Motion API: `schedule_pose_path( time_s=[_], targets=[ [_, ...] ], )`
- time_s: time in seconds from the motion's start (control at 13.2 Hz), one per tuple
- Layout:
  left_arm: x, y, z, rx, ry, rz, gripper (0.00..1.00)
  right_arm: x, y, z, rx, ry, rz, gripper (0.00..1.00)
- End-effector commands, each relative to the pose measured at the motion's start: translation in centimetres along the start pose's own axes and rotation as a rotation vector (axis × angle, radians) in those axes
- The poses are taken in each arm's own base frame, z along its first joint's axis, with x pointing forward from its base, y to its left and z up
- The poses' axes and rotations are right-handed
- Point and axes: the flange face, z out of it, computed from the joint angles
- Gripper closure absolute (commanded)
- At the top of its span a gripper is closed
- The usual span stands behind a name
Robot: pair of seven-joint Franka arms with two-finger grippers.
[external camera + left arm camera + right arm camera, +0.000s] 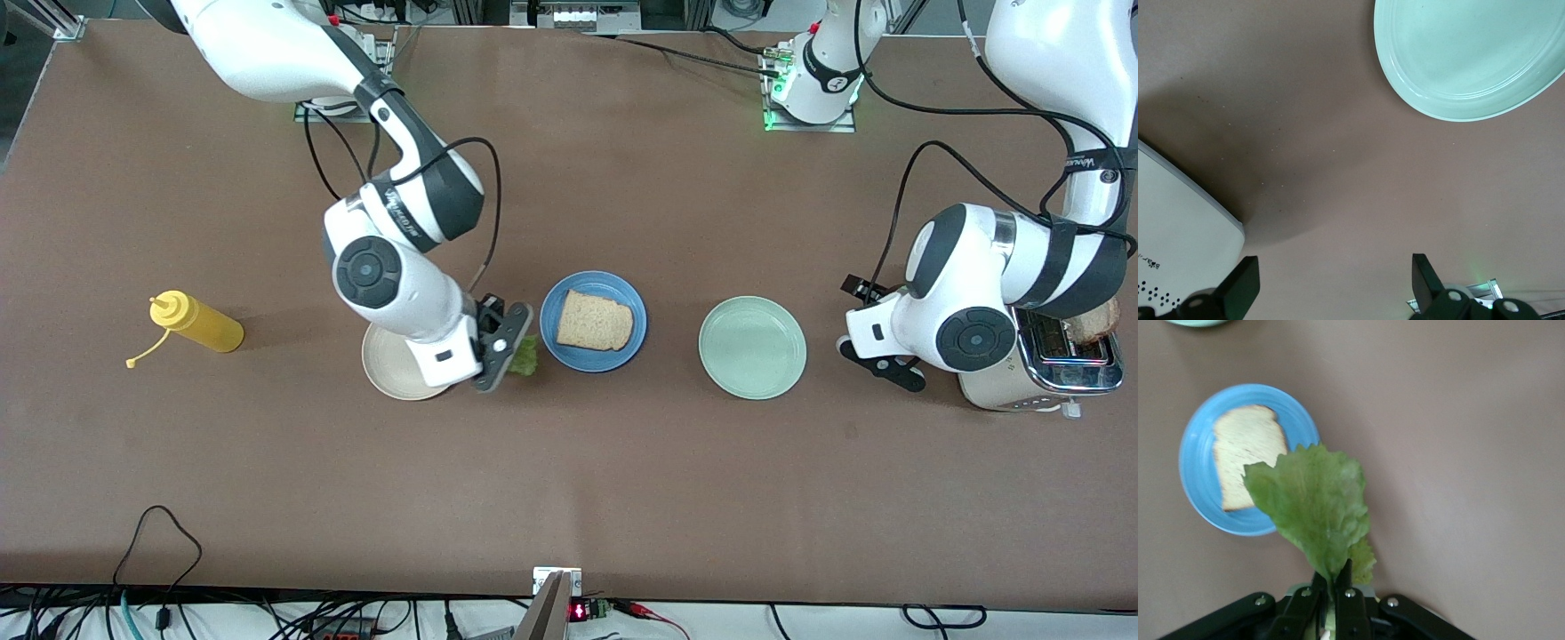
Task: Make sandwich in blue plate with both arms
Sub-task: 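Carry the lettuce leaf with the right gripper over the bread, then lower the lettuce onto the bread and open the right gripper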
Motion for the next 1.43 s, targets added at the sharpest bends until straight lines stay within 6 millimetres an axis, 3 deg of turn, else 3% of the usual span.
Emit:
schedule_pose_path(
  time_s=[0.0,0.3,0.38,0.53,0.6,1.21,1.28,1.36],
  targets=[
    [-0.5,-0.1,-1.0,0.022,0.003,-0.027,0.0,3.6,-2.2,2.6,0.003,0.053,-0.134,1.0],
    [-0.7,-0.4,-1.0,0.024,-0.001,-0.043,0.0,6.3,-6.1,8.5,-0.039,0.052,-0.203,1.0],
    [-1.2,-1.5,-0.7,0.014,0.0,-0.059,0.0,6.5,-6.4,9.5,-0.043,0.043,-0.211,1.0],
    [-1.9,-3.0,-0.8,0.001,0.01,-0.067,0.0,7.2,-8.3,10.5,-0.033,0.025,-0.239,1.0],
    [-2.1,-3.3,-1.9,-0.003,0.029,-0.067,0.0,7.3,-8.9,10.8,-0.045,0.005,-0.262,1.0],
    [-2.6,-3.6,-2.3,-0.006,0.025,-0.041,0.0,6.9,-10.0,15.2,-0.045,-0.048,-0.279,1.0],
    [-2.7,-3.5,-2.3,-0.007,0.023,-0.041,0.0,7.0,-10.2,15.8,-0.047,-0.044,-0.27,0.94],
    [-2.7,-3.5,-2.3,-0.007,0.023,-0.041,0.0,7.1,-10.2,16.1,-0.055,-0.034,-0.244,0.7]
  ],
)
